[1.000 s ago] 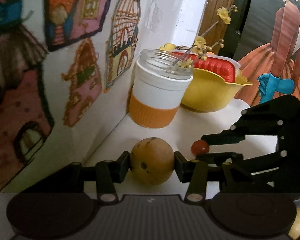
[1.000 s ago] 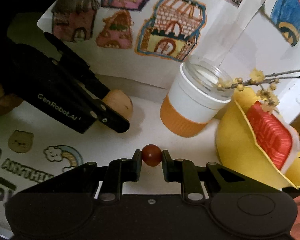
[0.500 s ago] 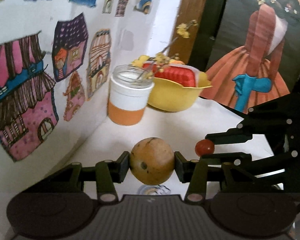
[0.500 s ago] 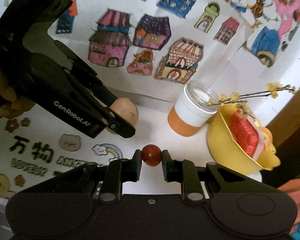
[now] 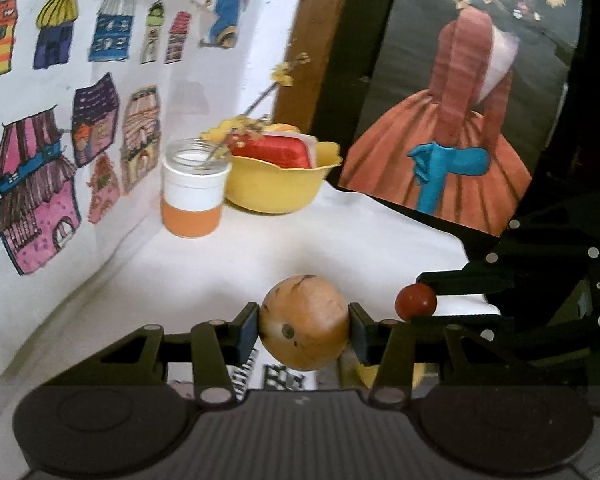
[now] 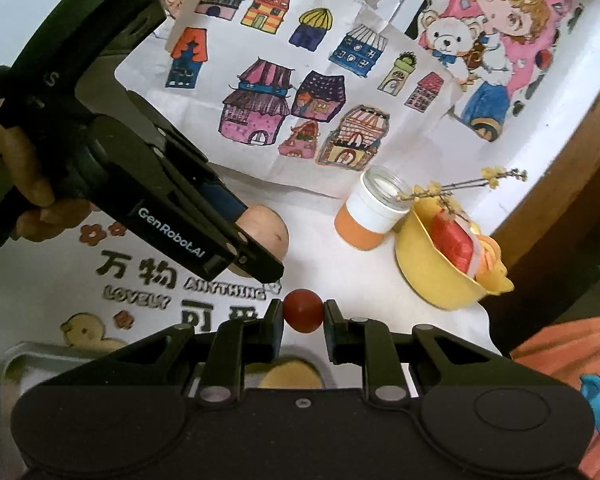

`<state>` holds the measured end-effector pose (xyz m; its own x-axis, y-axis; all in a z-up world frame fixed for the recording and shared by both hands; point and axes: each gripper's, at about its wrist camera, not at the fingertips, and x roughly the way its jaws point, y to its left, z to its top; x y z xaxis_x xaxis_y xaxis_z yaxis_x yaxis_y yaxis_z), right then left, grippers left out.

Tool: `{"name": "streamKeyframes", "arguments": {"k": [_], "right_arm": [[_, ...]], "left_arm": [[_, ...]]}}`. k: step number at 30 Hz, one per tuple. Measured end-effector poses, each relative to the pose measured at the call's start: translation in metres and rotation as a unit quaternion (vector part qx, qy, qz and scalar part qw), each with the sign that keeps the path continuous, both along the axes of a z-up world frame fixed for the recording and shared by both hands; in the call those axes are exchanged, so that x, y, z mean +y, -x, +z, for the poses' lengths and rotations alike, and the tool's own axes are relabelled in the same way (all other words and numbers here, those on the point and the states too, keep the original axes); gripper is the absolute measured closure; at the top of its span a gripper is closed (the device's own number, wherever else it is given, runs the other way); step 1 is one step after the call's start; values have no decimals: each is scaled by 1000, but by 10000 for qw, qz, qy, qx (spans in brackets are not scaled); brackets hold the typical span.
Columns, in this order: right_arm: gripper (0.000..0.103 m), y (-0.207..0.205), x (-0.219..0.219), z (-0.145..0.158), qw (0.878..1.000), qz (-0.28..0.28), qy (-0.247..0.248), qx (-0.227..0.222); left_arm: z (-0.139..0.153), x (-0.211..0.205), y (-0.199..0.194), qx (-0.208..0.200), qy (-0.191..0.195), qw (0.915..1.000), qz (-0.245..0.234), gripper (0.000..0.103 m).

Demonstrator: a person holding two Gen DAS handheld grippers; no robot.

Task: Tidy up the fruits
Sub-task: 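Carry the tan fruit over the tray with the left tool while the right tool carries the cherry tomato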

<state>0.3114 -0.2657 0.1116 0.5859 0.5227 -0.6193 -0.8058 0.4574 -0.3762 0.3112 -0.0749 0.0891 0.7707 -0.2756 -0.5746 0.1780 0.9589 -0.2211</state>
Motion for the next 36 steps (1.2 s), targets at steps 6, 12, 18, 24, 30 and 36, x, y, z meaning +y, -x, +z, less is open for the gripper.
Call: {"name": "streamKeyframes", "arguments": {"k": [6,12,18,24,30,36], "right_arm": [[81,32,-21,-4,9998,-182,32,-35],[81,57,-40,-10,9995,-294,45,-71],[80,77,-54,-12,9992,-377,-79,-102],[80,94,-64,-18,9988,-455,-176,-107],[80,105,-75,-26,9978,-592,-303,-58],[80,112,-84,-39,9949,-885,-492,4]], "left_arm": [[-3,-21,23,-1,60,9998,-207,52],[-10,-39,41,44,117,9992,-385,52],[-14,-50,58,48,95,9988,-482,52],[-16,-56,73,57,70,9986,-522,52],[-20,-61,84,74,61,9985,-539,52],[-28,-63,94,60,105,9988,-474,52]]}}
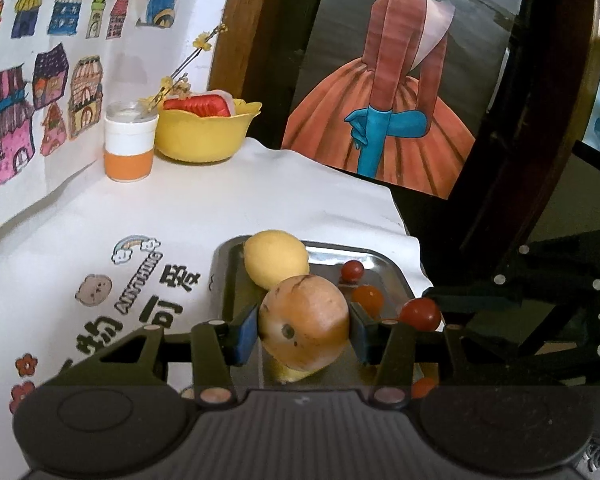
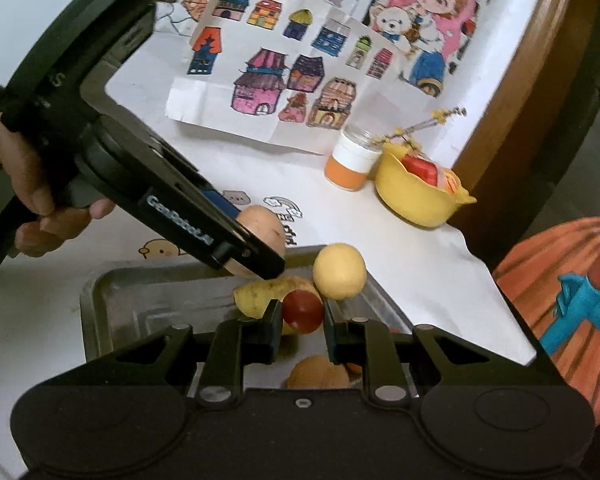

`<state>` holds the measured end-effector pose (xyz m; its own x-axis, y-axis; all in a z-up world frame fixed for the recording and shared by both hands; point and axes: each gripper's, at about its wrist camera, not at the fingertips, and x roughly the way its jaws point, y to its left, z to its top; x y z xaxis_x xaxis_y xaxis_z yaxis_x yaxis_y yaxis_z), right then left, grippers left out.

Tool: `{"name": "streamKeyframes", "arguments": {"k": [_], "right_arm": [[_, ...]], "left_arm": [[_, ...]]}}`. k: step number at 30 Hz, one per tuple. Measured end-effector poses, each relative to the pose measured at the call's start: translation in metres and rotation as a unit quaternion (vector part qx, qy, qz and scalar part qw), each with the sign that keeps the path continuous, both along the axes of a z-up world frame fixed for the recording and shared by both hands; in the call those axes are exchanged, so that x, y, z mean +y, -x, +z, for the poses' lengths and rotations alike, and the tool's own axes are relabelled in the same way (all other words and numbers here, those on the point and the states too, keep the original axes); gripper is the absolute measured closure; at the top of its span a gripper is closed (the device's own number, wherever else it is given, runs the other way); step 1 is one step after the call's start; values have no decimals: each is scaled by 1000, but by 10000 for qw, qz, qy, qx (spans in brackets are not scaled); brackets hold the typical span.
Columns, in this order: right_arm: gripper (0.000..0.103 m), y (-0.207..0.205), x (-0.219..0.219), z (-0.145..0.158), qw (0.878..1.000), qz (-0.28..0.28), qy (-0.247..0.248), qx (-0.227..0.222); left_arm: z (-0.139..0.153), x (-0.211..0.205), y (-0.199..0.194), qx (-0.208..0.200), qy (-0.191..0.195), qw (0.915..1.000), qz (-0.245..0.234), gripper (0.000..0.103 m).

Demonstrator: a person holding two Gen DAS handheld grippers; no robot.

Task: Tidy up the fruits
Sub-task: 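Carry the tan fruit over the tray with the left tool while the right tool carries the cherry tomato, then open both tools to release the tan fruit and cherry tomato onto the tray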

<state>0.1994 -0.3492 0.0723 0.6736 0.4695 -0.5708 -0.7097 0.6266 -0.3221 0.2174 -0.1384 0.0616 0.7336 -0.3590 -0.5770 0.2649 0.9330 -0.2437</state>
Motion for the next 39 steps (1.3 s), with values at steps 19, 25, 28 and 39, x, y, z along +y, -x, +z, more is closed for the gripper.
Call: {"name": "streamKeyframes", "arguments": {"k": [19,25,28,39], "right_arm": [[80,24,-12,-40,9949,-773,-640,104],[79,35,-10,-45,9941,-852,-671,-51],[79,37,-10,-46,9937,-861,-716,-45],[64,48,-11,-47,9870,-1247,-1002,-148]], "left_arm": [[-33,5,27,142,124,9986,484,52],[-40,8,35,99,17,9983,569,52],[-43,8,36,137,3,9983,572,51],[-49,6,42,69,-90,9983,568,51]]}}
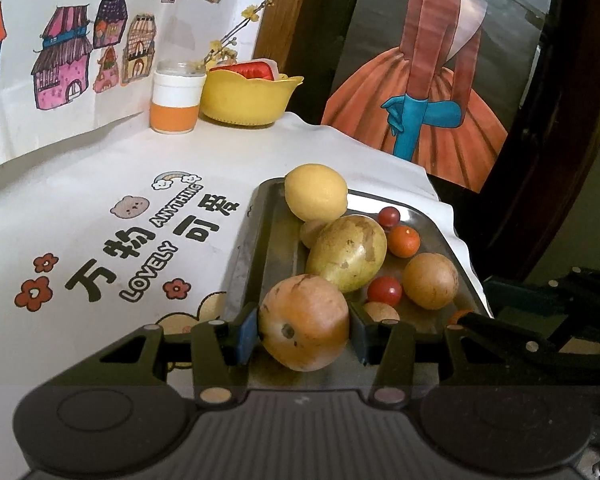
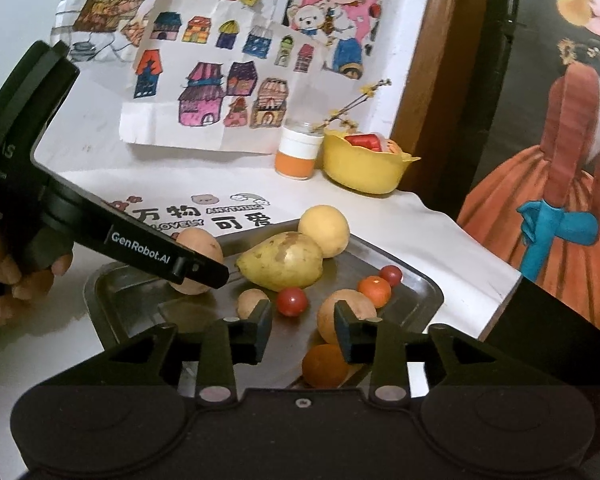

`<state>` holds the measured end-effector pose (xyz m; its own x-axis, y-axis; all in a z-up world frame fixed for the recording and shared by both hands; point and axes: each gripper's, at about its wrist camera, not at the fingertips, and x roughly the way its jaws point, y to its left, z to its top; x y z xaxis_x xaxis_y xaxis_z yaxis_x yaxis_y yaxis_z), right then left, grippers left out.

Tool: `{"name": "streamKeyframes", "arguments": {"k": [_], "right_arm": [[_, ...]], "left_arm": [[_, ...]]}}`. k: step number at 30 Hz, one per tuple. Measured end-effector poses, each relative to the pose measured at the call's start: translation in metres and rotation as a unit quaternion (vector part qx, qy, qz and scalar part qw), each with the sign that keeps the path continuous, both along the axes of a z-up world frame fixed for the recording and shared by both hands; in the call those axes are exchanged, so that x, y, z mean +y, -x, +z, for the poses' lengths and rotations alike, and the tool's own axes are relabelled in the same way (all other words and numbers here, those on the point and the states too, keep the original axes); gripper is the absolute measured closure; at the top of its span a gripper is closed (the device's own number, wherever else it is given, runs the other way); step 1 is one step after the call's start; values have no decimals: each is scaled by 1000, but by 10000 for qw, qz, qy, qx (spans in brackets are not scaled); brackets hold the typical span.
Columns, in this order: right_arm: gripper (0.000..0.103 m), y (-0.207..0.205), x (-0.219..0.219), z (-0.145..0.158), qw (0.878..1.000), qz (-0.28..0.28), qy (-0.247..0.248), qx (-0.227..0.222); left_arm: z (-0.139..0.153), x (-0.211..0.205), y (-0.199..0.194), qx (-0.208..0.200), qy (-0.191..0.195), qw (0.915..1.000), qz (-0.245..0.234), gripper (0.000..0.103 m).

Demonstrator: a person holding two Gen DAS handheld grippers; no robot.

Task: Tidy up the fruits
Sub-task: 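Open both tools to release the tan fruit and cherry tomato onto the tray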

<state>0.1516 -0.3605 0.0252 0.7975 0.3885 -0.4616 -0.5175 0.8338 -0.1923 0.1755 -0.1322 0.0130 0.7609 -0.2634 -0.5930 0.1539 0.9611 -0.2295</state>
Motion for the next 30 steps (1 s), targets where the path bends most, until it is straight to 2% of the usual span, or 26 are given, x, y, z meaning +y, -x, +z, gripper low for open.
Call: {"name": "streamKeyframes", "arguments": {"k": [3,6,9,13,17,20,26,30], "right_arm": [[58,4,1,-1,9997,-226,-98,-28],[54,10,4,-2,9983,-539,50,-239],[46,14,7,-5,9958,-843,109,-330],[39,14,4,-5,9916,-1272,-162,-156],[29,16,-1,-4,9861,-1561,-573,66],[22,22,-1,-3,9832,-1684,-710,28],[15,35,3,-2,9784,-1877,-864,-92],[11,44,3,0,9730,-2057,-1035,-166]], "left_arm": [[0,-1,1,-30,-16,10000,10,51],[0,-1,2,-35,2,10000,21,51],[0,0,4,-33,31,10000,26,51],[1,2,5,-60,72,10000,24,50],[3,3,8,-124,70,9999,0,43],[4,4,9,-130,114,9999,-1,42],[4,9,12,-74,295,9995,20,40],[7,14,17,-82,448,9989,81,33]]}}
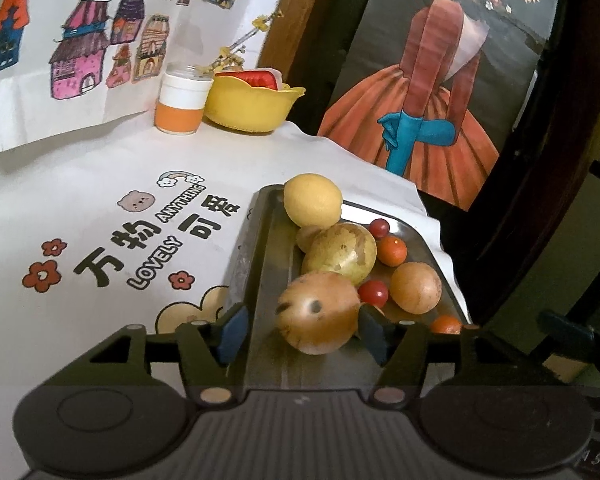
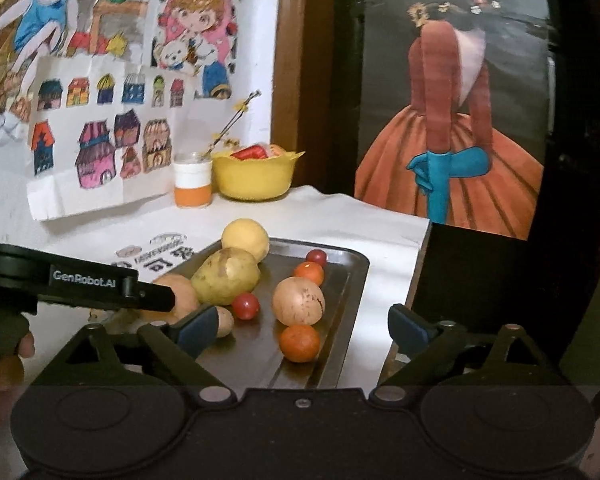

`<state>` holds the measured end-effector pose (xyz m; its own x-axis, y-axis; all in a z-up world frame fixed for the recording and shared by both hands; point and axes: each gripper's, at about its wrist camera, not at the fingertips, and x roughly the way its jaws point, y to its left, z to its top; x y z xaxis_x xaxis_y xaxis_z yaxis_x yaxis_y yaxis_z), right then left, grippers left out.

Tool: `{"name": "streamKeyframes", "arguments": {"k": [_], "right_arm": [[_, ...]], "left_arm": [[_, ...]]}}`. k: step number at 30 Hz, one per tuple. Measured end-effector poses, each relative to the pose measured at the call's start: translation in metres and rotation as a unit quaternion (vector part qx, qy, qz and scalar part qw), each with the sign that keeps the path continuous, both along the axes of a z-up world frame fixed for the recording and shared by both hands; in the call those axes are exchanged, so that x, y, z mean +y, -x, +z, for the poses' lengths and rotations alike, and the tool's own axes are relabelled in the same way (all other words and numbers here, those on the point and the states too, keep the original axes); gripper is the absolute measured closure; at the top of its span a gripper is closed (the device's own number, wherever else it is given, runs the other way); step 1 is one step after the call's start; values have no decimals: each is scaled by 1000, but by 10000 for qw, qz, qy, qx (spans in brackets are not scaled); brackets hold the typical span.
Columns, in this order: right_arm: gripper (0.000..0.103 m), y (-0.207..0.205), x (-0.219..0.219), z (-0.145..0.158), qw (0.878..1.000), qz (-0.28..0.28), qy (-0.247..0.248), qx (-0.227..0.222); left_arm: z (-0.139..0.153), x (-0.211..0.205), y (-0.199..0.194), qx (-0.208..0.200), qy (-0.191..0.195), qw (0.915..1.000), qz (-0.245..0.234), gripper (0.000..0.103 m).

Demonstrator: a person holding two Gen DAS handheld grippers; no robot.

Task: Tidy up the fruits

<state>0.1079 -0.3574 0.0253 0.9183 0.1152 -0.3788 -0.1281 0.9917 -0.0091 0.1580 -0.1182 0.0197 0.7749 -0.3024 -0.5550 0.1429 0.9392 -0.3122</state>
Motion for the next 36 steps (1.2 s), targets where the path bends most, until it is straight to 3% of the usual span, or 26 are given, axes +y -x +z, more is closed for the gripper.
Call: {"name": "streamKeyframes", "arguments": {"k": [9,18,36], "right_arm": [[3,17,5,3,9991,-230,-333,-125],[1,40,20,6,9977,-526,-167,-384],[1,83,47,13,9952,-646,-100,-724]], "left_arm": [[10,19,17,-227,92,9993,276,20],[19,32,39,-501,-135,9976,451,2],[20,49,81,-767,-577,9942,485,0]]}}
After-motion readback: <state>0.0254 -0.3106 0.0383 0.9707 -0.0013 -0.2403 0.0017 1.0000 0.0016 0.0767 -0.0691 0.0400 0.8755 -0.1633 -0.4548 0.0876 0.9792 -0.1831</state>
